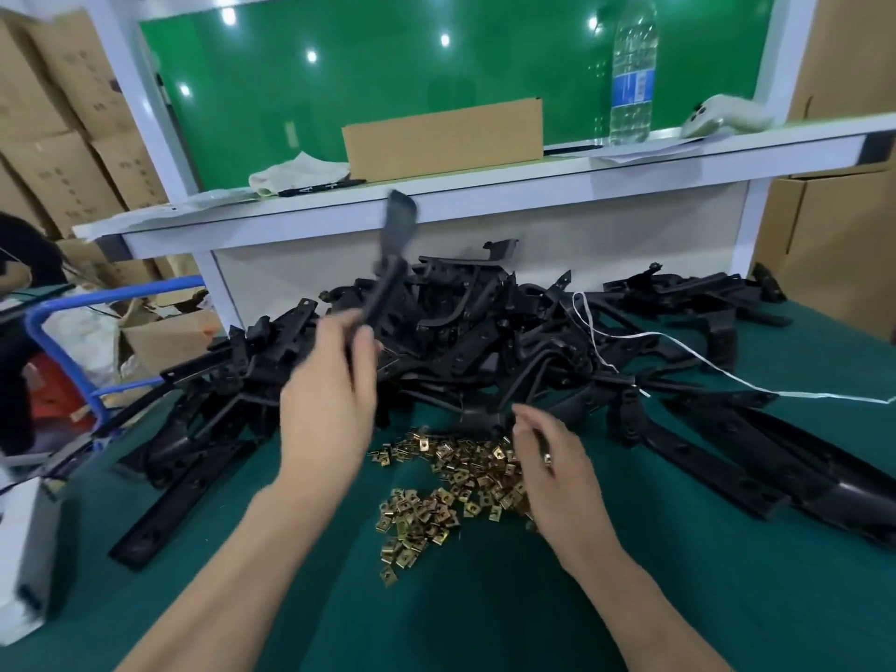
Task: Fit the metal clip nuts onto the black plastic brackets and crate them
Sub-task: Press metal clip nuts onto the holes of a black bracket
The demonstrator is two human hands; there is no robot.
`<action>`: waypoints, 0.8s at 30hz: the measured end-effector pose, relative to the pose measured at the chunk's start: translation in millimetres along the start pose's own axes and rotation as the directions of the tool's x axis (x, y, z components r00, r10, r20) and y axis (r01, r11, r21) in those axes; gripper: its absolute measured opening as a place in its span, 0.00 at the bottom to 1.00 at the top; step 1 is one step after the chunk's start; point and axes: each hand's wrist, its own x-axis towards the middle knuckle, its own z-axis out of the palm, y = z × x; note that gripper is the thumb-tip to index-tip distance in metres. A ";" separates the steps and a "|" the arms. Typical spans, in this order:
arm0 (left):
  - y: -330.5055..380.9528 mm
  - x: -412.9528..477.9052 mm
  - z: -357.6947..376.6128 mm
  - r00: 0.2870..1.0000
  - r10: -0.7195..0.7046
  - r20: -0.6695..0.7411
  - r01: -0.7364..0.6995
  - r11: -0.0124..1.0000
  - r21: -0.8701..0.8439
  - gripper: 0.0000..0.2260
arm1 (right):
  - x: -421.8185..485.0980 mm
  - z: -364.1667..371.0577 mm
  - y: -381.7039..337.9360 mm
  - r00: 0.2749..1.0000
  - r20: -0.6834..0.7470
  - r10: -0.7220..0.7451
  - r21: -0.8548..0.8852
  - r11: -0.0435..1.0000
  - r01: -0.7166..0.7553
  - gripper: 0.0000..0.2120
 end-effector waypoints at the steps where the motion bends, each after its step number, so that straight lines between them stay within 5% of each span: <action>1: 6.9 -15.4 0.3 0.990 0.139 0.029 -0.142 0.980 0.140 0.08 | -0.6 -2.9 -3.9 0.999 -0.024 0.032 0.164 0.986 -0.028 0.15; 4: 22.3 -63.8 16.5 0.877 0.436 0.201 -0.480 0.815 0.326 0.07 | 2.8 -10.8 -12.8 0.994 -0.001 0.113 0.592 0.801 -0.090 0.24; 6: 30.5 -95.5 28.2 0.820 0.473 0.322 -0.561 0.775 0.292 0.13 | 7.2 -14.9 -16.5 0.972 0.084 0.221 0.765 0.611 -0.205 0.30; 10: 41.9 -128.7 42.5 0.749 0.508 0.425 -0.595 0.798 0.094 0.13 | 6.7 -23.5 -14.9 0.908 0.122 0.400 0.825 0.468 -0.317 0.09; 12: 39.0 -129.7 39.6 0.673 0.499 0.546 -0.596 0.803 0.000 0.22 | 6.9 -29.3 -11.2 0.889 0.084 0.450 0.858 0.421 -0.294 0.04; 14: 27.8 -126.4 29.4 0.663 0.417 0.622 -0.531 0.847 -0.002 0.28 | 8.4 -35.2 -8.5 0.879 0.067 0.472 0.881 0.386 -0.274 0.02; 18: -9.7 -112.1 11.9 0.770 0.055 0.636 -0.225 0.956 0.189 0.36 | 13.3 -38.3 -2.3 0.893 0.059 0.446 0.898 0.368 -0.243 0.04; 21: -31.3 -109.0 6.3 0.705 -0.145 0.694 -0.098 0.949 0.298 0.43 | 15.4 -35.6 0.1 0.904 0.091 0.417 0.888 0.376 -0.263 0.09; 24: -35.2 -114.0 9.2 0.678 -0.147 0.721 -0.083 0.958 0.274 0.40 | 15.8 -34.3 1.2 0.923 0.143 0.357 0.876 0.389 -0.286 0.09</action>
